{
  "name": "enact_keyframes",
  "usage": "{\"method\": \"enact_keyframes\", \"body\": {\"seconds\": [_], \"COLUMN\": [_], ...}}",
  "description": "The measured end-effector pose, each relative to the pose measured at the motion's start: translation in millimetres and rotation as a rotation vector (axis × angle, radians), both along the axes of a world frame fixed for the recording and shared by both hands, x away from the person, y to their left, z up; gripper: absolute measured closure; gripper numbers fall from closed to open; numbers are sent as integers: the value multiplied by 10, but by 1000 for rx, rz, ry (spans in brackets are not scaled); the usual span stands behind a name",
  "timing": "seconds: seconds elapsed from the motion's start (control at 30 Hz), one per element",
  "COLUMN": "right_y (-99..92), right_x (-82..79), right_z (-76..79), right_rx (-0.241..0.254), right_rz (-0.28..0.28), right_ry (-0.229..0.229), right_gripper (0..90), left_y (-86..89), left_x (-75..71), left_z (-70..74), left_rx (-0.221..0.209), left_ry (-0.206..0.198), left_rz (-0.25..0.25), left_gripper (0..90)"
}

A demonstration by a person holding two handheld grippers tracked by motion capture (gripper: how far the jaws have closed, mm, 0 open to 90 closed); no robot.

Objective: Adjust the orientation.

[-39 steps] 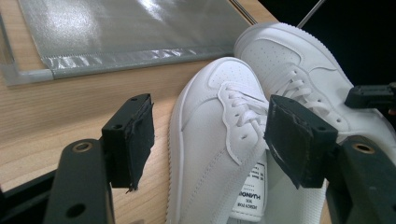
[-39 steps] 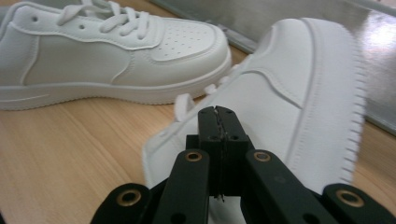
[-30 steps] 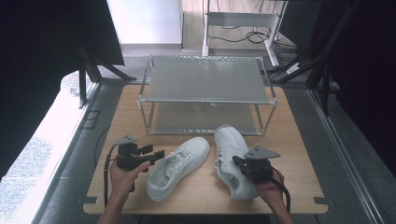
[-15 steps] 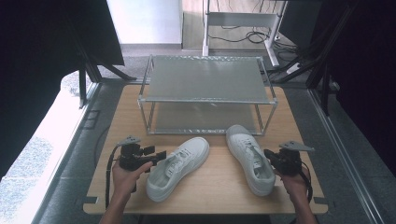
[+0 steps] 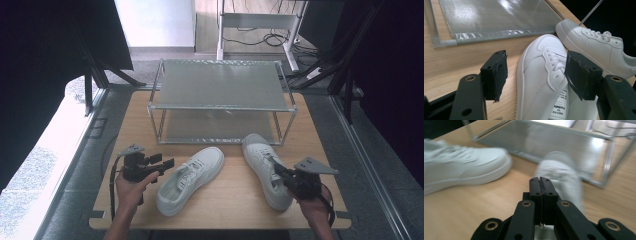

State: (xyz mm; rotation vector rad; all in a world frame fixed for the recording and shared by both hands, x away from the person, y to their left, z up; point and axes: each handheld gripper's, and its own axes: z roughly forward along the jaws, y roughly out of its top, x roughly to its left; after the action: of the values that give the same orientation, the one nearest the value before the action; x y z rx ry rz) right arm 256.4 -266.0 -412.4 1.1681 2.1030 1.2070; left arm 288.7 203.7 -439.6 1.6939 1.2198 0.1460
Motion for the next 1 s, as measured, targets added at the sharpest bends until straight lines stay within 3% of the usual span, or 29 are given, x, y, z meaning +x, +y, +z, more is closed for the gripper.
{"method": "enact_keyframes", "body": {"seconds": [0.03,0.07,0.1,0.27,0.37,0.47,0.7,0.8,1.0], "right_y": [0,185,238,385,354,289,261,222,67], "right_x": [0,-75,-98,-165,-175,-194,-223,-241,-265], "right_z": [0,-33,-60,-274,-359,-398,-381,-384,-388], "right_rx": [0,-32,-50,-137,-166,-149,-174,-211,-203], "right_rz": [0,59,72,62,39,40,40,24,-10], "right_ry": [0,18,22,72,97,113,98,96,108], "right_gripper": [897,900,900,900,900,900,900,900,900], "left_y": [0,6,8,24,25,23,36,50,60], "left_x": [0,-5,-7,-9,-9,-9,-7,-5,-11], "left_z": [0,9,13,21,21,19,17,17,30], "left_rx": [0,-1,-3,-6,-6,-5,-7,-8,-12], "left_ry": [0,-2,-3,-2,-1,-1,1,1,-4], "left_rz": [0,0,-1,0,-1,-3,2,3,4], "left_gripper": [347,347,347,347,347,347,347,347,347]}}
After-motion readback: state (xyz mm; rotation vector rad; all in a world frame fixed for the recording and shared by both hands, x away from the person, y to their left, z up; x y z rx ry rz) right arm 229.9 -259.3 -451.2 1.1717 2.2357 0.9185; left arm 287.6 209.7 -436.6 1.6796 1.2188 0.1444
